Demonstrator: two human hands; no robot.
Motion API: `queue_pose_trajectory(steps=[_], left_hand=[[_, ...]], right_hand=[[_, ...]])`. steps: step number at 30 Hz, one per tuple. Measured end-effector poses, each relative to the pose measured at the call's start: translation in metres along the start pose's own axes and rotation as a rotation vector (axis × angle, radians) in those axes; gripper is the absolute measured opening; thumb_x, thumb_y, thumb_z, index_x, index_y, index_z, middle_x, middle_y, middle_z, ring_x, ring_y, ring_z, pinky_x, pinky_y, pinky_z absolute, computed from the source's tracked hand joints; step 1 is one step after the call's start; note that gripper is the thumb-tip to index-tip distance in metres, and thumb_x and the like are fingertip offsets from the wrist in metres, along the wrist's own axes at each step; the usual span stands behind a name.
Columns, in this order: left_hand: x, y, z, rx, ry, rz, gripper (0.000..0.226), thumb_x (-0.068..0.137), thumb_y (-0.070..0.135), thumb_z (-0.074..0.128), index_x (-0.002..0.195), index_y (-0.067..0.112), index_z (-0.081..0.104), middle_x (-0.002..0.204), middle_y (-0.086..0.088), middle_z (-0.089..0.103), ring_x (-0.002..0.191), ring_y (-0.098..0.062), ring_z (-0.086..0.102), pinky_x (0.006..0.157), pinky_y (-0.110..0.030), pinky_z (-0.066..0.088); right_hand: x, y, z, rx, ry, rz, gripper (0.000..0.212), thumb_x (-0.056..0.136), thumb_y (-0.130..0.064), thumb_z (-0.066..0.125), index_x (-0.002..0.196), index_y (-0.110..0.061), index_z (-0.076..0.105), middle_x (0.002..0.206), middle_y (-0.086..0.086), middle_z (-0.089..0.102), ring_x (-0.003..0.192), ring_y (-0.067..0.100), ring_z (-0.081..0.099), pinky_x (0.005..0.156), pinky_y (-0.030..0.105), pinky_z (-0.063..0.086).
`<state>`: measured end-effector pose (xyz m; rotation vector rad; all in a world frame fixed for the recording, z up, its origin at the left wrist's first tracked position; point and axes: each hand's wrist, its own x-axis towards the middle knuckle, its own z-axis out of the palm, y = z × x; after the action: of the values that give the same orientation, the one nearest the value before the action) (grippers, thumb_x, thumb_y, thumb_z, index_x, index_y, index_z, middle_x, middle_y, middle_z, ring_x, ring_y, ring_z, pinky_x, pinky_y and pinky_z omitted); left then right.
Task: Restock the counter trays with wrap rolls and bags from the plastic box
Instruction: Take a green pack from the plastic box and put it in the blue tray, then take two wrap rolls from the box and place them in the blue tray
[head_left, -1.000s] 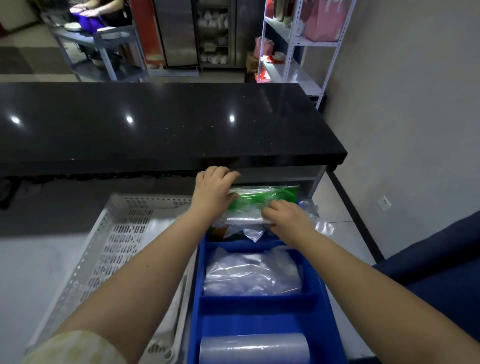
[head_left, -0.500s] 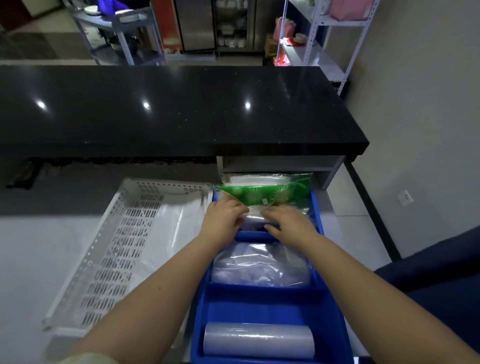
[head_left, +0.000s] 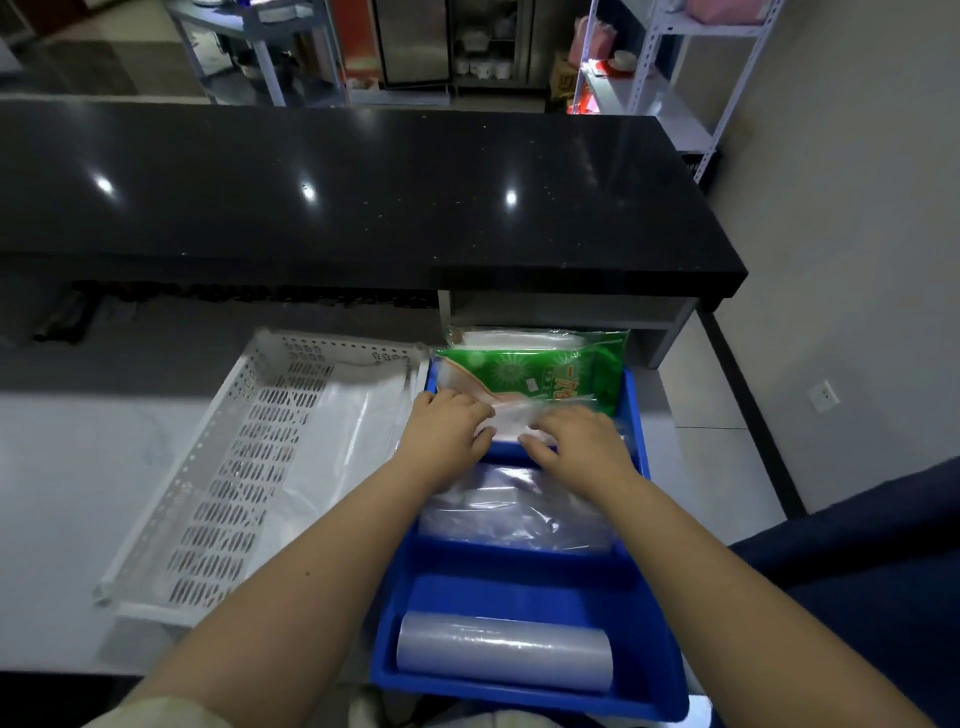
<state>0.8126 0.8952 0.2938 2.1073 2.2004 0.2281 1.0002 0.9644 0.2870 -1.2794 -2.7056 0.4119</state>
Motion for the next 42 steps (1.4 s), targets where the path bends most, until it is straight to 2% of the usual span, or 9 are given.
queue_pose_trajectory(steps=[4, 9, 11, 15, 20, 28, 34, 42], left_hand=[[-0.011, -0.003, -0.019, -0.007, 0.117, -0.097, 0.035, 0.088, 0.037, 0.051, 0.121, 0.028, 0.059, 0.117, 0.002, 0.064, 0.109, -0.023, 0.053, 0.091, -0.039, 0.032], [-0.049, -0.025, -0.038, 0.027, 0.237, -0.307, 0.031, 0.083, 0.031, 0.058, 0.112, 0.027, 0.065, 0.109, 0.002, 0.066, 0.107, -0.023, 0.054, 0.090, -0.039, 0.031], [-0.071, -0.036, -0.043, 0.027, 0.265, -0.411, 0.030, 0.083, 0.030, 0.058, 0.113, 0.028, 0.065, 0.110, 0.003, 0.066, 0.108, -0.022, 0.054, 0.092, -0.040, 0.031], [-0.121, -0.059, -0.050, 0.029, 0.290, -0.605, 0.031, 0.084, 0.032, 0.059, 0.114, 0.032, 0.064, 0.114, 0.006, 0.064, 0.112, -0.021, 0.051, 0.095, -0.042, 0.027], [-0.193, -0.085, -0.060, 0.031, 0.329, -0.796, 0.035, 0.080, 0.031, 0.060, 0.114, 0.034, 0.064, 0.115, 0.006, 0.063, 0.113, -0.022, 0.049, 0.097, -0.042, 0.027], [-0.351, -0.151, -0.069, 0.015, 0.377, -1.057, 0.040, 0.082, 0.040, 0.056, 0.121, 0.033, 0.058, 0.120, 0.006, 0.057, 0.118, -0.020, 0.043, 0.101, -0.039, 0.022], [-0.501, -0.213, -0.076, 0.047, 0.402, -1.206, 0.039, 0.080, 0.042, 0.059, 0.118, 0.034, 0.059, 0.115, 0.007, 0.058, 0.114, -0.021, 0.044, 0.096, -0.042, 0.029], [-0.668, -0.289, -0.078, 0.023, 0.389, -1.410, 0.047, 0.075, 0.042, 0.061, 0.121, 0.035, 0.058, 0.116, 0.001, 0.056, 0.112, -0.025, 0.044, 0.090, -0.039, 0.034]], right_hand=[[0.011, -0.027, -0.013, 0.051, 0.136, -0.106, 0.029, 0.088, -0.038, 0.056, 0.111, -0.024, 0.064, 0.113, -0.003, 0.065, 0.105, 0.022, 0.052, 0.090, 0.038, 0.037], [0.028, -0.074, -0.016, 0.065, 0.108, -0.312, 0.026, 0.082, -0.023, 0.063, 0.108, -0.018, 0.067, 0.106, 0.004, 0.068, 0.101, 0.029, 0.054, 0.083, 0.041, 0.044], [0.031, -0.097, -0.014, 0.061, 0.069, -0.389, 0.027, 0.082, -0.021, 0.063, 0.109, -0.019, 0.067, 0.105, 0.003, 0.068, 0.100, 0.029, 0.054, 0.082, 0.040, 0.044], [0.032, -0.149, -0.003, 0.054, -0.011, -0.531, 0.031, 0.086, -0.023, 0.060, 0.117, -0.020, 0.062, 0.114, 0.002, 0.064, 0.109, 0.028, 0.051, 0.090, 0.040, 0.041], [0.017, -0.225, 0.012, 0.034, -0.054, -0.681, 0.031, 0.086, -0.024, 0.059, 0.117, -0.022, 0.062, 0.114, 0.000, 0.065, 0.108, 0.026, 0.050, 0.088, 0.041, 0.042], [-0.034, -0.365, 0.053, 0.025, -0.089, -0.905, 0.033, 0.083, -0.026, 0.062, 0.116, -0.023, 0.063, 0.116, -0.002, 0.065, 0.111, 0.026, 0.050, 0.091, 0.039, 0.040], [-0.088, -0.508, 0.105, -0.075, -0.159, -1.074, 0.030, 0.082, -0.027, 0.058, 0.111, -0.021, 0.063, 0.112, -0.001, 0.064, 0.108, 0.026, 0.049, 0.084, 0.036, 0.041], [-0.152, -0.677, 0.178, -0.032, -0.277, -1.239, 0.042, 0.083, -0.030, 0.064, 0.125, -0.024, 0.058, 0.121, 0.001, 0.061, 0.117, 0.028, 0.047, 0.091, 0.042, 0.042]])
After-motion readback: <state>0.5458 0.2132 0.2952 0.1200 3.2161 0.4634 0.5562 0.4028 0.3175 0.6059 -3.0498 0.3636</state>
